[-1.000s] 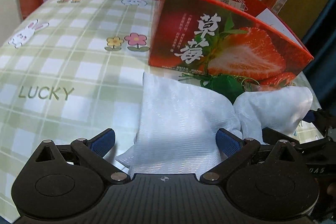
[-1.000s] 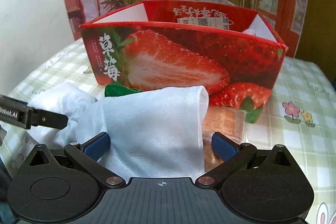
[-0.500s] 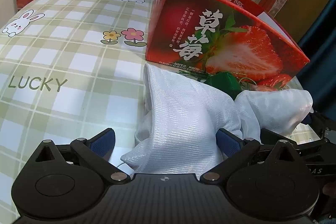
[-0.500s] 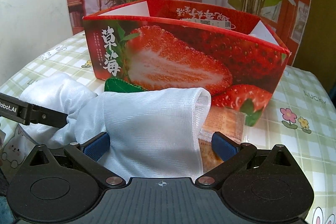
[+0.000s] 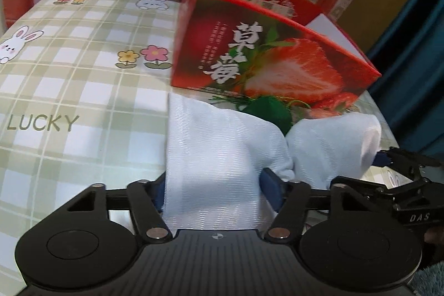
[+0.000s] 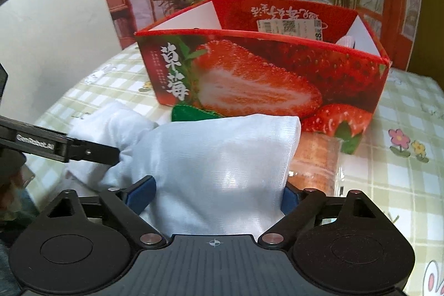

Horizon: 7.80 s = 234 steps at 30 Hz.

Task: Organize soft objects
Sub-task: 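Lower both tools to the white mesh bag and grasp it, then lift the white mesh bag with both tools and lay it into the box, then lower both tools to the green tasselled pouch and grasp it, then lift the green pouch with both tools over the box and open them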

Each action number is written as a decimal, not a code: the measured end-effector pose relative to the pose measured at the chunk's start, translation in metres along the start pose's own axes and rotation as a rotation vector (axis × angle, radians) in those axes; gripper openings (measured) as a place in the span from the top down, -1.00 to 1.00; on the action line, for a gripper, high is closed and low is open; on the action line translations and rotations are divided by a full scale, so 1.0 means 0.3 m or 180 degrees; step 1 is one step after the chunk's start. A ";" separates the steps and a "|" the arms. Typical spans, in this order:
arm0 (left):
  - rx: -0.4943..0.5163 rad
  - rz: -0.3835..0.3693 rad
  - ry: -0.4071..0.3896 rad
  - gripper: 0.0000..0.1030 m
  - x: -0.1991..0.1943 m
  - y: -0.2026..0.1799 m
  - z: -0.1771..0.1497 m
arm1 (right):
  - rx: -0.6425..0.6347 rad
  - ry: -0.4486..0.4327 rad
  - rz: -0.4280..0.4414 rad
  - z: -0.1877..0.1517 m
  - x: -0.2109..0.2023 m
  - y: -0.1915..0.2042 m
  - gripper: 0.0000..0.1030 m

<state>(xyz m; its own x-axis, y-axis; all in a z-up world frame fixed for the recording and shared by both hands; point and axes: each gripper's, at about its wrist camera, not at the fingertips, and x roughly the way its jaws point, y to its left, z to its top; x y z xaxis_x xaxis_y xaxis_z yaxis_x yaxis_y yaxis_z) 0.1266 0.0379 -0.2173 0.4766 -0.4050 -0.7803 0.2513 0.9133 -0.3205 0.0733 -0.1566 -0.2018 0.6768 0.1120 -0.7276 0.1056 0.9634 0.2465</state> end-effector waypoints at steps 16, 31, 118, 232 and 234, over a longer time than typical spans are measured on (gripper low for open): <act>-0.0122 -0.0148 0.0011 -0.24 0.026 0.037 -0.026 | 0.0647 0.0198 0.0296 -0.054 0.071 -0.074 -0.17; -0.0160 -0.0220 -0.0020 -0.06 0.044 0.041 -0.028 | 0.0536 0.0129 0.0390 -0.057 0.074 -0.052 0.41; 0.0423 -0.0092 -0.0462 -0.62 -0.051 -0.038 0.318 | -0.0173 -0.0929 -0.0255 0.251 -0.041 -0.045 -0.11; 0.0530 -0.0724 -0.0930 0.17 0.013 -0.261 0.657 | -0.0537 -0.1346 -0.0083 0.591 0.002 -0.078 0.07; 0.0538 -0.0702 -0.0873 0.17 0.036 -0.260 0.654 | -0.0502 -0.1287 -0.0091 0.584 0.022 -0.089 0.07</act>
<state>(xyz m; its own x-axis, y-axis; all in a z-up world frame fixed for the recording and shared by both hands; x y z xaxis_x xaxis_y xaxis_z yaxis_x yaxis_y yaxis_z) 0.2774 -0.0464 -0.0954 0.5974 -0.6083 -0.5225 0.4972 0.7922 -0.3538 0.2024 -0.2242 -0.1010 0.9094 0.0105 -0.4157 0.0371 0.9937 0.1061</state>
